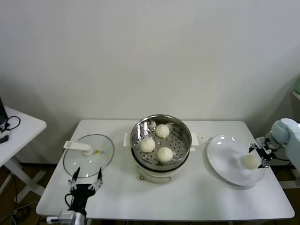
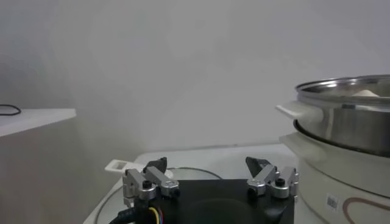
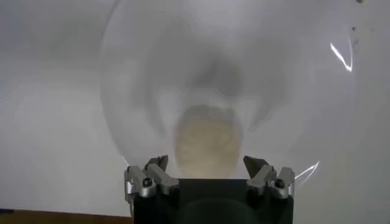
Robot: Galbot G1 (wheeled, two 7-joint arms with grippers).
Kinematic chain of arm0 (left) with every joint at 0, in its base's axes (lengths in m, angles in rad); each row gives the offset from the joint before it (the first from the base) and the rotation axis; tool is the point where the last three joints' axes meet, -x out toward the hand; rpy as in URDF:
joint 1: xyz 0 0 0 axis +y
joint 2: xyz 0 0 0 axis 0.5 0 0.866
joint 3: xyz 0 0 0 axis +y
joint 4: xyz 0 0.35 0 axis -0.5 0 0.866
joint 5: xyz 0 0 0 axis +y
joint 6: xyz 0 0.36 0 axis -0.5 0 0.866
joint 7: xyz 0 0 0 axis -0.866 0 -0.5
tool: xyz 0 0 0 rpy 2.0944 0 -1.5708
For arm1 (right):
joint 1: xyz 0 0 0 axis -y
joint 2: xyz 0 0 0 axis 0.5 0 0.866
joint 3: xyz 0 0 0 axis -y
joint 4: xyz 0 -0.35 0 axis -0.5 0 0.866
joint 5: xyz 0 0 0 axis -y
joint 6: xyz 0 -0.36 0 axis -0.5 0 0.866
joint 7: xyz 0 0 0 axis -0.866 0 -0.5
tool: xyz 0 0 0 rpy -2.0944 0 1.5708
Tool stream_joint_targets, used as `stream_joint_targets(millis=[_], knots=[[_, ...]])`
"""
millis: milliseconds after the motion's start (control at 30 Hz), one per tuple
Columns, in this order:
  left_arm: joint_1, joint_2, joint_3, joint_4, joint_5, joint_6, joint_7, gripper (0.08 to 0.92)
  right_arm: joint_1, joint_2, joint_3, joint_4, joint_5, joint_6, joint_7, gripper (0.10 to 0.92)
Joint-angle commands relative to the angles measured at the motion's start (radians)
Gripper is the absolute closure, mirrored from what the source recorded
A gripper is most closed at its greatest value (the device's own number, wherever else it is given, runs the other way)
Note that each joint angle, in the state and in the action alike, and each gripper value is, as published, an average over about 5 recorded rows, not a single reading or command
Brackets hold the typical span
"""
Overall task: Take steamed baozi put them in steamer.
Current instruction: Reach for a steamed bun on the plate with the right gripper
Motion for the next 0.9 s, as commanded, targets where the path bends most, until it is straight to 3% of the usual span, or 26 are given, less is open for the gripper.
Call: stream_joint_targets(millis=[33,633,900], knots=[[-0.002,-0.001,0.000,0.000,0.001,0.001,0.000,0.177,-0.034,0.046,0.071,-0.057,-0.068,0.014,-0.001,0.203],[-0.004,-0.001,-0.003,0.001,0.001,0.003,-0.002,0.177,-0.025,0.085,0.085,-0.096,-0.097,0.015,-0.022,0.203],[-0.004,-0.003,-0.002,-0.002,0.001,0.004,-0.002,0.177,-0.008,0.093,0.089,-0.114,-0.094,0.013,-0.018,0.297]])
